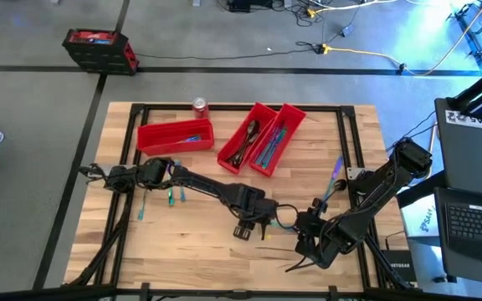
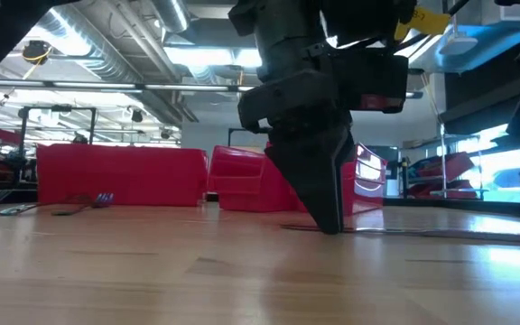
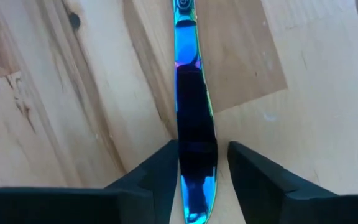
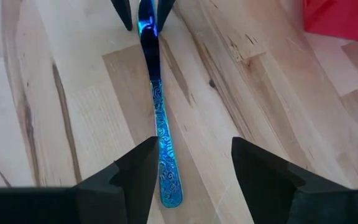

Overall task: Sort silverware
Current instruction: Put the blue table knife into the right red bin

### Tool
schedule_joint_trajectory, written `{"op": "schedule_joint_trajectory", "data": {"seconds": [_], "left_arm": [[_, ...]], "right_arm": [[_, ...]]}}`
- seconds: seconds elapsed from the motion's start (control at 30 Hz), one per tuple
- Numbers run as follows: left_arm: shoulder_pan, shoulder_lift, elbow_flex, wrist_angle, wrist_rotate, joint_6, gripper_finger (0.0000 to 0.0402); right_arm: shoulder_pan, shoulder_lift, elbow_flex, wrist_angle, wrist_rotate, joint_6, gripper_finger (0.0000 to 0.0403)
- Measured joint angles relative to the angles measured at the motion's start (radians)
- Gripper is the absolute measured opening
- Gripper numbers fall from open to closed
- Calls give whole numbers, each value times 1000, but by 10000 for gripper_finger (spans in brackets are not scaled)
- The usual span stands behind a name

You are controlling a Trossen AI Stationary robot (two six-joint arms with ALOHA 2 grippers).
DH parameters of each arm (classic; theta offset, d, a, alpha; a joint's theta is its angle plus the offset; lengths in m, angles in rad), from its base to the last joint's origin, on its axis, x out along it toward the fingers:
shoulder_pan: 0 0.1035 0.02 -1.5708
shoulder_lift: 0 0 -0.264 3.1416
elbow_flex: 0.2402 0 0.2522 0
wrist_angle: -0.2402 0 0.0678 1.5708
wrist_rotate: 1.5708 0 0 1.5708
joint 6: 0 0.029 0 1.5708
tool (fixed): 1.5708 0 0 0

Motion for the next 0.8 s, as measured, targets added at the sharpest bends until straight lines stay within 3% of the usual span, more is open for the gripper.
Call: {"op": "schedule_joint_trajectory", "data": {"seconds": [0.67,0.8], "left_arm": [[1,0,-2,13,-22,-117,122],[4,0,-3,22,-26,-140,137]], "right_arm": [[0,0,0,1,0,0,188],[0,0,0,1,0,-1,188]]}}
